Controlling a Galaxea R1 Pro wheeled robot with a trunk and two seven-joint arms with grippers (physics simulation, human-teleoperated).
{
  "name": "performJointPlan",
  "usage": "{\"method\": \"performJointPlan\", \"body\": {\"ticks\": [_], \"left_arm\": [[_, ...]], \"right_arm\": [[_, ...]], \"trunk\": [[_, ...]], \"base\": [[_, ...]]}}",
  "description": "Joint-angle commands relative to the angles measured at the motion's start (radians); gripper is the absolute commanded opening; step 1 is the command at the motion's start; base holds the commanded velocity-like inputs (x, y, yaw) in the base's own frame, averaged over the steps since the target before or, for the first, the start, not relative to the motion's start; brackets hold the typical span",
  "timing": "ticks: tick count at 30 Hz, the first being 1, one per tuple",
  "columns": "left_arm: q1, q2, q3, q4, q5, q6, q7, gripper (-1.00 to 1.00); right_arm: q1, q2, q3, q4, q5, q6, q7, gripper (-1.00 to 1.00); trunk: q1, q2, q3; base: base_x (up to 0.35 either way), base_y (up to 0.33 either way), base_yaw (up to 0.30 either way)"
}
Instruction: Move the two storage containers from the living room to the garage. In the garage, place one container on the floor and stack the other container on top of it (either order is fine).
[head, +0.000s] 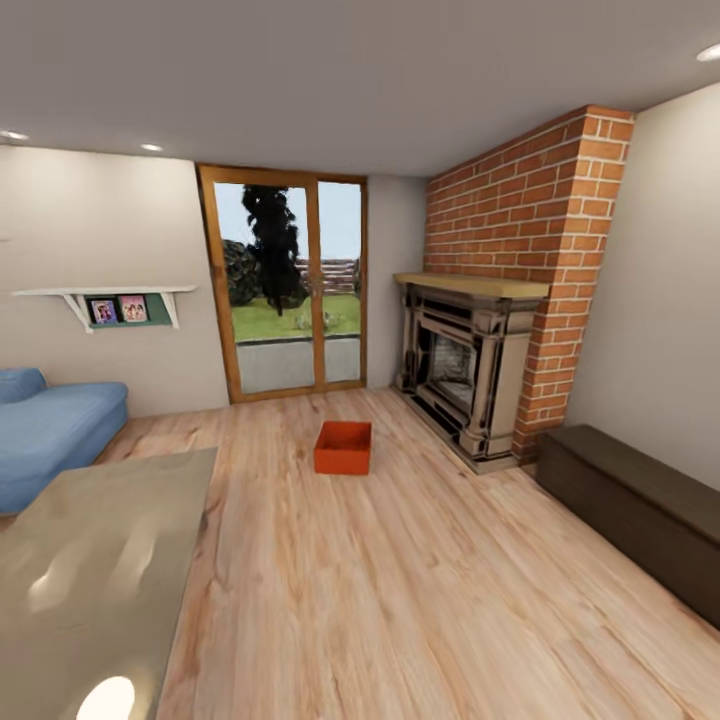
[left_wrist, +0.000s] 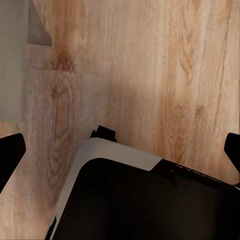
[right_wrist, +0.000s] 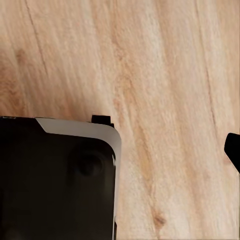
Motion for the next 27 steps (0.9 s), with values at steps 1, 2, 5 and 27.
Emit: {"method": "performJointPlan", "body": {"ticks": [1, 2, 5, 27], "left_arm": [[-0.001, 0.0, 0.008, 0.001, 0.001, -0.003, -0.002, 1.0], [-0.001, 0.0, 0.008, 0.001, 0.001, -0.003, -0.002, 1.0], [-0.001, 0.0, 0.008, 0.001, 0.001, -0.003, -0.002, 1.0], [-0.001, 0.0, 0.008, 0.001, 0.001, -0.003, -0.002, 1.0]], "right_arm": [[-0.001, 0.001, 0.009, 0.003, -0.007, -0.004, 0.0, 1.0], [-0.001, 0.001, 0.009, 0.003, -0.006, -0.005, 0.0, 1.0], [-0.001, 0.001, 0.009, 0.003, -0.004, -0.004, 0.0, 1.0], [-0.001, 0.001, 0.022, 0.003, 0.002, 0.002, 0.001, 1.0]], "trunk": [[0.001, -0.001, -0.002], [0.001, -0.001, -0.002], [0.001, -0.001, -0.002], [0.001, -0.001, -0.002]], "base": [[0.326, 0.0, 0.089], [0.326, 0.0, 0.057], [0.326, 0.0, 0.025], [0.326, 0.0, 0.001]]}}
